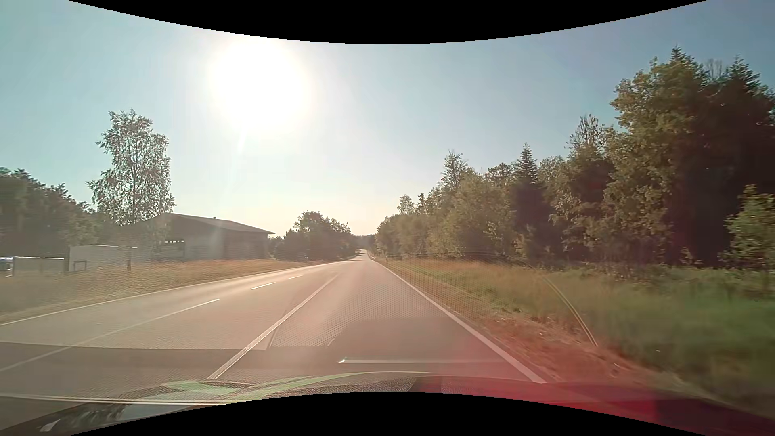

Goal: Follow the waypoints while adhering to traffic rules and regulations

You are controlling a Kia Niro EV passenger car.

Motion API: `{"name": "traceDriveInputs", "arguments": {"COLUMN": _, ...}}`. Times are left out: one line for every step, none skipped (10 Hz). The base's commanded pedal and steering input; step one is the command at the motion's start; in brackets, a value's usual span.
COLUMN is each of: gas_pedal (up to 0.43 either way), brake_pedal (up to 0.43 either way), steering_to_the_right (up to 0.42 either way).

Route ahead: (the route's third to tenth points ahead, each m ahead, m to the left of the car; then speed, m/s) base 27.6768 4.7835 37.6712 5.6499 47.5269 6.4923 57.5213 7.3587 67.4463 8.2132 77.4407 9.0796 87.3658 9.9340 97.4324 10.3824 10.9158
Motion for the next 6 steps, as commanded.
{"name": "traceDriveInputs", "arguments": {"gas_pedal": 0.5, "brake_pedal": 0.0, "steering_to_the_right": -0.049}}
{"name": "traceDriveInputs", "arguments": {"gas_pedal": 0.5, "brake_pedal": 0.0, "steering_to_the_right": -0.041}}
{"name": "traceDriveInputs", "arguments": {"gas_pedal": 0.5, "brake_pedal": 0.0, "steering_to_the_right": -0.034}}
{"name": "traceDriveInputs", "arguments": {"gas_pedal": 0.5, "brake_pedal": 0.0, "steering_to_the_right": -0.03}}
{"name": "traceDriveInputs", "arguments": {"gas_pedal": 0.5, "brake_pedal": 0.0, "steering_to_the_right": -0.029}}
{"name": "traceDriveInputs", "arguments": {"gas_pedal": 0.5, "brake_pedal": 0.0, "steering_to_the_right": -0.027}}
